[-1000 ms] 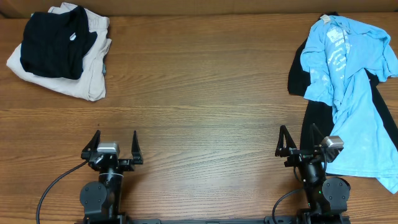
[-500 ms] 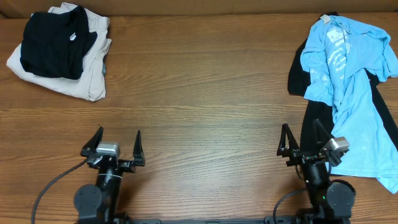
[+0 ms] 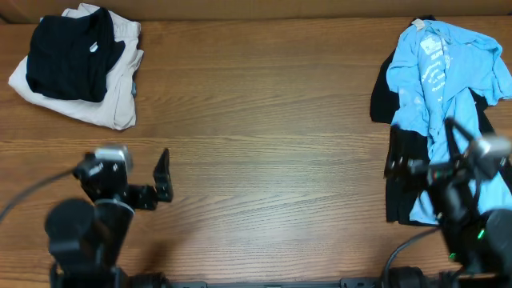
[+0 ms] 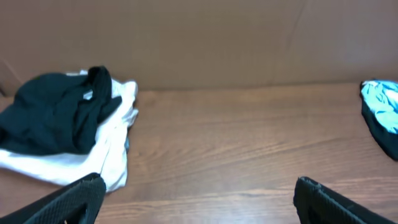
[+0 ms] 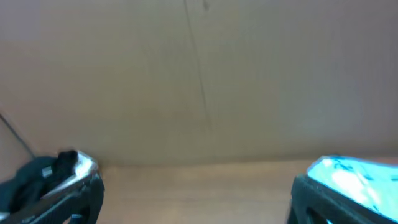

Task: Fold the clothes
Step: 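Move the right gripper forward to the light-blue T-shirt's far edge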

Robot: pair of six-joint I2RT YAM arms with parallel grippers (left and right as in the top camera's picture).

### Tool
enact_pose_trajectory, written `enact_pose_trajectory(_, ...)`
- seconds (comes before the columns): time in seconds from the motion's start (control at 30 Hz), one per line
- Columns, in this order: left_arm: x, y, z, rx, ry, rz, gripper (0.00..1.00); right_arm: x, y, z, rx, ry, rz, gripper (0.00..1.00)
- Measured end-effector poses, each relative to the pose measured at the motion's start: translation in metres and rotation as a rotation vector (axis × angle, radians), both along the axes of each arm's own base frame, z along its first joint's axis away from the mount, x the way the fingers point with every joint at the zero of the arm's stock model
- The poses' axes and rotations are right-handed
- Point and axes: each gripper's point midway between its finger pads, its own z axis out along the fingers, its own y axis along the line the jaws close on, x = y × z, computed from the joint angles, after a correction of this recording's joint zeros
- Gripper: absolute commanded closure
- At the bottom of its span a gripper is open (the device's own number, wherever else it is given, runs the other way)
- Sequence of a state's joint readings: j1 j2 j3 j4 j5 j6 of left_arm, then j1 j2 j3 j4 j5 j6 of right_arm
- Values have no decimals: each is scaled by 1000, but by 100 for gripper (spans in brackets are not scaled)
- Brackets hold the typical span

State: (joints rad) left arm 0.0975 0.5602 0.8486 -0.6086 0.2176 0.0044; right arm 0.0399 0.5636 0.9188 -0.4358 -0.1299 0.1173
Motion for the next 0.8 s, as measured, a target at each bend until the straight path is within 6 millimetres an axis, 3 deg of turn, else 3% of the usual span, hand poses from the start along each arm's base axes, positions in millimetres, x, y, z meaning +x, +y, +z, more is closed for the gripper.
enact_pose_trajectory(0.13, 13, 1, 9, -7, 114, -3, 0, 30, -1, 9, -31, 166, -13, 0)
enact_pose_trajectory(0.33, 42, 3, 0, -5, 241, -15, 0, 99, 0, -18, -58, 416, -13, 0)
enact_pose_trajectory(0.53, 72, 2, -50, -36, 420, -38, 0, 155, -6, -100, -82, 646, -55, 0)
enact_pose_trajectory(0.67, 87, -1, -82, -61, 521, -59, 0, 178, -27, -159, -78, 798, -145, 17)
enact_pose_trajectory(0.8, 97, -5, -97, -78, 557, -88, 0, 191, -65, -213, -30, 928, -263, 32)
